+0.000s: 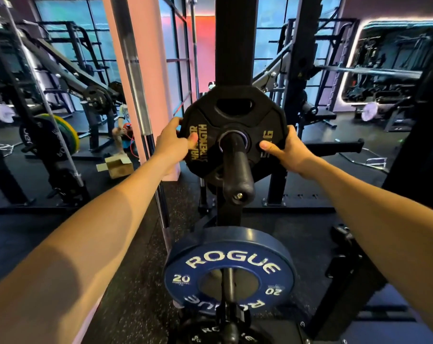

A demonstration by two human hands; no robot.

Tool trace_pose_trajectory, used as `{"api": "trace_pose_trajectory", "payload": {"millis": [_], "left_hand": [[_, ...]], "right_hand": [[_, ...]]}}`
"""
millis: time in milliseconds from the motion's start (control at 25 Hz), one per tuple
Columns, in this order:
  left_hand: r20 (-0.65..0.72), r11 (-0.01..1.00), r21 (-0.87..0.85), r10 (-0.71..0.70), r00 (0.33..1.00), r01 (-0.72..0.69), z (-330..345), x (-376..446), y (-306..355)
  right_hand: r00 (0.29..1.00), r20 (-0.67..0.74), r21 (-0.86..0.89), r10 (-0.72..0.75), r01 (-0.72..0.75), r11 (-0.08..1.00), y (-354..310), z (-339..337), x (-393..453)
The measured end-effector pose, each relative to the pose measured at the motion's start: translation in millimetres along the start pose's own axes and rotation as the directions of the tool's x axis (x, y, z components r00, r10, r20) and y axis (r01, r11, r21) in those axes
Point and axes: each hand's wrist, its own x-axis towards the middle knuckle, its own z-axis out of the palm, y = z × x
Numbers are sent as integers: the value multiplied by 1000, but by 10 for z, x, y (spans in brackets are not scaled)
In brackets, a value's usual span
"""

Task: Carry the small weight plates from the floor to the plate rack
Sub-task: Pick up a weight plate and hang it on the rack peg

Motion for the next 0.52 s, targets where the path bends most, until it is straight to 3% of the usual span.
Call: {"api": "trace_pose_trajectory", "payload": {"millis": [160,280,400,520], "left_hand": [[-54,993,113,28,998,-21,38,-218,90],[10,986,168,-9,1000,7,22,-486,47],[84,972,-30,-230,970,233,136,-938,-253],[242,943,234,-292,925,237,444,-1449,-710]], "right_hand": [[996,-20,-8,88,-88,996,-125,47,-97],[991,-23,-50,135,-136,989,-66,32,-260],[960,-20,-168,278,-277,946,353,-10,-696],[914,-9,-270,406,-394,879,906,-49,-1380]]}}
